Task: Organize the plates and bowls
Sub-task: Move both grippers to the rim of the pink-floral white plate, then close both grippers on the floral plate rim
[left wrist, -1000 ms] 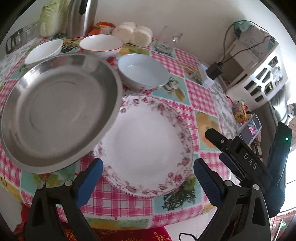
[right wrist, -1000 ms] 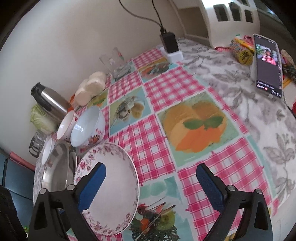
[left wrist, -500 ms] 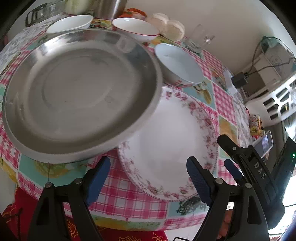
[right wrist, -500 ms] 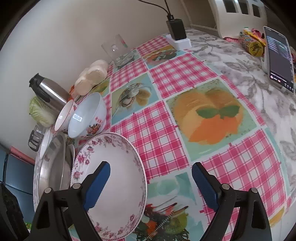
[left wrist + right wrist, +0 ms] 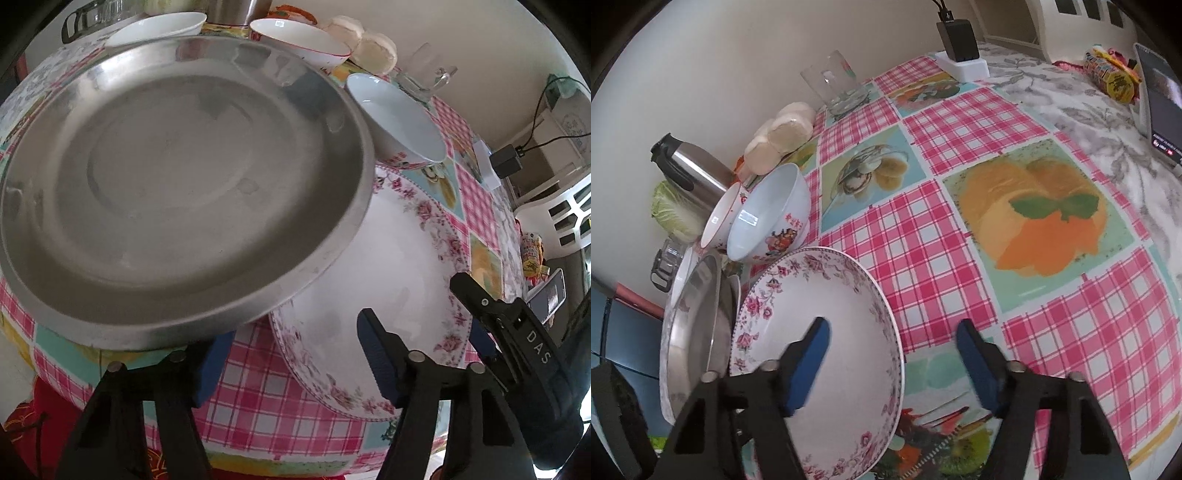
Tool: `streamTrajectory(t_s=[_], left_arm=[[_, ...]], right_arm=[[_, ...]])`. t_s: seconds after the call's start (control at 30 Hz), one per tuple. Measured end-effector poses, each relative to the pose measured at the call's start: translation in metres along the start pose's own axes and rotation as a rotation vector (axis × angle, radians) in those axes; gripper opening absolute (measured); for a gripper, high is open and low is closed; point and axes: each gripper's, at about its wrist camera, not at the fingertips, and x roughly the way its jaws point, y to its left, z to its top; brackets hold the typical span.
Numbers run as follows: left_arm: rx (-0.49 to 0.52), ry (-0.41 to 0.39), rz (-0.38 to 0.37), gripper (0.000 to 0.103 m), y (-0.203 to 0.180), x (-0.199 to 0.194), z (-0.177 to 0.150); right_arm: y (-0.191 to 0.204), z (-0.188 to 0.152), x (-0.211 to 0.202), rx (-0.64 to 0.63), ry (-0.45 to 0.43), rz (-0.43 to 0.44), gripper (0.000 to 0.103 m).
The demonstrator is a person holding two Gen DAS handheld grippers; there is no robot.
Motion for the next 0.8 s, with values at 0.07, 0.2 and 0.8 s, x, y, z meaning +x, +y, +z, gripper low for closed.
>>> streamTrajectory(t_s=[0.07, 0.2, 0.8], left_arm=[[-0.001, -0.012, -0.003, 0.067, 0.001, 0.002, 0.002], [-0.011, -0.043, -0.021, 0.066, 0.004, 0.002, 0.004], [-0.048, -0.15, -0.028, 0.037, 0.011, 0.004, 0.011]], right_arm=[[0.0, 0.0, 0.001, 0.004, -0.002, 0.013, 0.067], [-0.002, 0.001, 0.003, 0.029, -0.005, 0.044, 0.054], [-0.008, 0.001, 0.009, 0.044, -0.007, 0.03, 0.024]])
